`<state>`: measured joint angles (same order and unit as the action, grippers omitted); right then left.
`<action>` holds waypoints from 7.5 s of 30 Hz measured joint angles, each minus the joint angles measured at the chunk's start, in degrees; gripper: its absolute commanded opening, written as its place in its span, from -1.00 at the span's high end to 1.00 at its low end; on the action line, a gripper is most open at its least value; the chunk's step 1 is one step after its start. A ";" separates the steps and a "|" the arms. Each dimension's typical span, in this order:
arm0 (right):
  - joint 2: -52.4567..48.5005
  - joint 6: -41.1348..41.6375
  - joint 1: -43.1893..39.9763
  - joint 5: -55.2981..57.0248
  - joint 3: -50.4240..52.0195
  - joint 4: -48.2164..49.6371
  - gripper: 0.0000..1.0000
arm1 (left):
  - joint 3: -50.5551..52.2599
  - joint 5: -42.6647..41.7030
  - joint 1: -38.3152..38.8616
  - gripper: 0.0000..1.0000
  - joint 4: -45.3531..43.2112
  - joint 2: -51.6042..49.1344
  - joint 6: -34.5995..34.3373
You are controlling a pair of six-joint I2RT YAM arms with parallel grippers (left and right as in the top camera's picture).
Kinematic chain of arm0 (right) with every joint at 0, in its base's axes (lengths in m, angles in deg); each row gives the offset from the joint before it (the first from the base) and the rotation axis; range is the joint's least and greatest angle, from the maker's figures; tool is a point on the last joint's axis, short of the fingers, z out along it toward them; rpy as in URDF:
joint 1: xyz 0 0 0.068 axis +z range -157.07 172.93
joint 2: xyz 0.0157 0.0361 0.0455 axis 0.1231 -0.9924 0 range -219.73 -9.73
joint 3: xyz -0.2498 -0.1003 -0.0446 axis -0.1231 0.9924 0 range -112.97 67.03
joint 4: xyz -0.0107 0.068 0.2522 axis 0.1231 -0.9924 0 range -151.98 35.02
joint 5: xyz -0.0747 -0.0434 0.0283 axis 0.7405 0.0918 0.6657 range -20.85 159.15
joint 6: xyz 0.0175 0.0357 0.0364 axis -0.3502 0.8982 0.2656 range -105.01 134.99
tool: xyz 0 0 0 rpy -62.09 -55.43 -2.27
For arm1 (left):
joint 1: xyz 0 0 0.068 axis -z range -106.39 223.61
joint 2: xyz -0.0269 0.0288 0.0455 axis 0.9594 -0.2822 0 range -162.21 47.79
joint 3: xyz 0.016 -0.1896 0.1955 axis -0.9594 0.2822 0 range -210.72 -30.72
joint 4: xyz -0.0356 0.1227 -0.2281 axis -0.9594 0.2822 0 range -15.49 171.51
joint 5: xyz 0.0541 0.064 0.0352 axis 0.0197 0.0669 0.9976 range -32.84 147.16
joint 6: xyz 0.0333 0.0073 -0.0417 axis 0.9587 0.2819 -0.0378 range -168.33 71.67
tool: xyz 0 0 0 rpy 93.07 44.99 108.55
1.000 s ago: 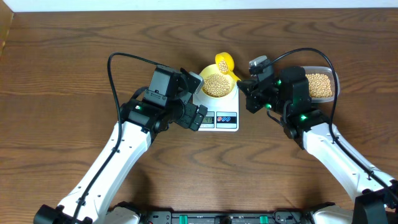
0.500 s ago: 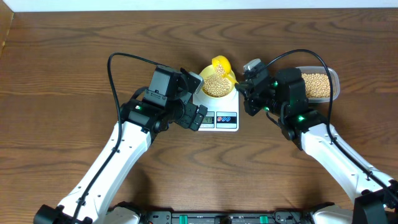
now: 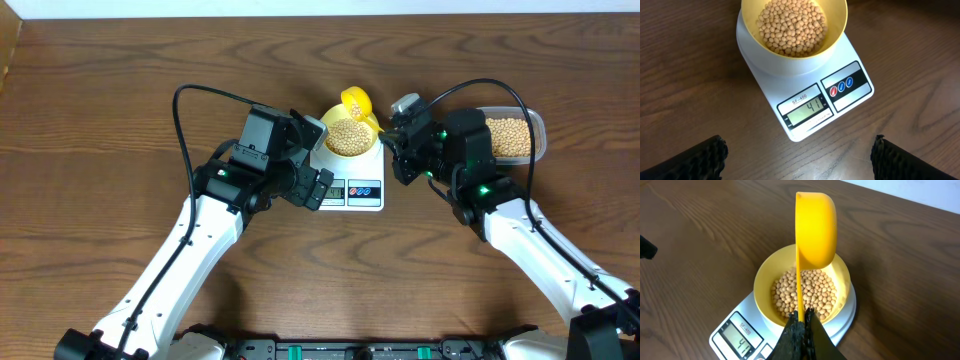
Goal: Scoop item into bowl and weigh 50g on scale
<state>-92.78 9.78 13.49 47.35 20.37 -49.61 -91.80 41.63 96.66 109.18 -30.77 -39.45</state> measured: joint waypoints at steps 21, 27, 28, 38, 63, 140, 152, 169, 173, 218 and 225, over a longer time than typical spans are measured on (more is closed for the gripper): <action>0.00 -3.96 0.85 2.03 0.00 -1.07 0.98 | 0.00 0.00 0.00 -0.89 0.00 0.00 0.00; 0.00 -4.52 0.85 2.14 0.00 -0.76 0.98 | 0.00 0.00 0.00 -0.89 0.00 0.00 0.00; 0.00 -4.55 0.92 2.14 0.00 -0.74 0.98 | 0.00 0.00 0.00 -0.88 0.00 0.00 0.00; 0.00 -8.20 2.56 3.52 0.00 0.15 0.98 | 0.00 0.00 0.00 -0.89 0.00 0.00 0.00; 3.02 6.40 1.03 7.91 0.00 9.07 0.98 | 0.00 0.02 0.00 -0.88 0.00 0.00 0.00; 2.86 23.69 -29.55 4.09 -0.20 -21.88 0.98 | 0.00 0.00 0.00 -0.89 0.00 0.00 0.00; 3.96 18.21 -30.73 3.78 -0.20 -21.84 0.97 | 0.00 0.00 0.00 -0.89 0.00 0.00 0.00; 5.95 17.00 -31.78 0.31 -0.20 -21.88 0.98 | 0.00 0.00 0.00 -0.89 0.00 0.00 0.00; 7.74 19.74 -33.44 -0.48 -0.20 -21.88 0.98 | 0.00 0.00 0.00 -0.89 0.00 0.00 0.00; 8.59 37.38 -10.05 -17.07 -0.20 -5.75 0.98 | 0.00 0.00 0.00 -0.89 -0.02 0.00 0.00; 8.57 30.40 -4.00 -7.85 -0.20 -5.75 0.98 | 0.00 0.00 0.00 -0.89 0.00 0.00 0.00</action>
<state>-84.21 40.18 9.49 39.50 20.18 -55.36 -91.80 41.63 96.66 109.18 -30.77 -39.45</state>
